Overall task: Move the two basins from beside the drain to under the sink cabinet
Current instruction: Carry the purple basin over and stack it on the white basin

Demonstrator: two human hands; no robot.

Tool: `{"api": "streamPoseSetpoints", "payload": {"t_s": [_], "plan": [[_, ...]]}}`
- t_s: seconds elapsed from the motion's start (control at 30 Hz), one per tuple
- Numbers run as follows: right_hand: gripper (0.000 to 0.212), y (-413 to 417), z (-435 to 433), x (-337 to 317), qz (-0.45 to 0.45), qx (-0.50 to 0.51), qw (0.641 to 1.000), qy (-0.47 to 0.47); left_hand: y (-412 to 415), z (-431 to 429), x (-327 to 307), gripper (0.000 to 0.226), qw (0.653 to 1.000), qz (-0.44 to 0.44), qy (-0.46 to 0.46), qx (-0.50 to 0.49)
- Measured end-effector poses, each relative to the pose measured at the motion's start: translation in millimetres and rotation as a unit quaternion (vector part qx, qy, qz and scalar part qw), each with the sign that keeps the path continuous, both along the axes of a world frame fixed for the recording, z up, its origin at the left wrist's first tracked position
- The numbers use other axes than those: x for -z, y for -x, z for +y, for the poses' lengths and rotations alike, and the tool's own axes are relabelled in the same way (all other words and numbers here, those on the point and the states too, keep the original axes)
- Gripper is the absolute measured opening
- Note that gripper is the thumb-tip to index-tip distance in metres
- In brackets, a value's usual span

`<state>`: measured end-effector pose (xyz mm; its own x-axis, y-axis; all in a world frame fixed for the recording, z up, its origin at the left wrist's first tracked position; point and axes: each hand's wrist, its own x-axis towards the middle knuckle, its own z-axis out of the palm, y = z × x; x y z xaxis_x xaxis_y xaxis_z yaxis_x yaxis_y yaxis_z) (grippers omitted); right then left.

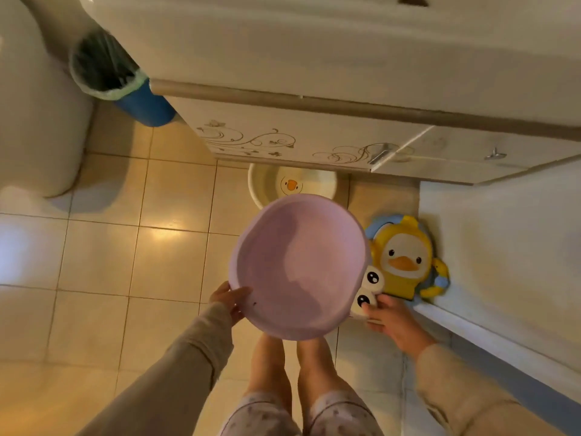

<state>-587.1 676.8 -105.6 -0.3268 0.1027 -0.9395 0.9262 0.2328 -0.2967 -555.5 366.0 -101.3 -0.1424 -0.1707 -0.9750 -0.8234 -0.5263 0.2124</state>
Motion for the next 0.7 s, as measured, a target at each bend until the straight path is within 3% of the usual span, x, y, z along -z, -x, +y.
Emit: {"api": "streamPoseSetpoints", "payload": {"t_s": [0.17,0.33,0.43,0.57,0.7], "plan": [[0.027,23,-15,88,-0.017,0.039,0.999,0.009,39,-14,90,0.025,1.000,-0.007,0.016,0.026],[0.021,74,-23,202,0.016,0.056,0.997,0.045,93,-17,192,0.041,0.997,0.028,0.050,0.051],[0.017,110,-33,257,0.034,0.076,0.994,0.075,138,-24,242,0.028,0.988,0.064,0.094,0.108],[0.019,155,-54,327,0.076,0.170,0.975,0.124,201,-33,299,0.041,0.950,0.086,0.196,0.227],[0.021,184,-86,370,0.133,0.236,0.951,0.147,236,-34,336,0.044,0.946,0.098,0.208,0.228]]}}
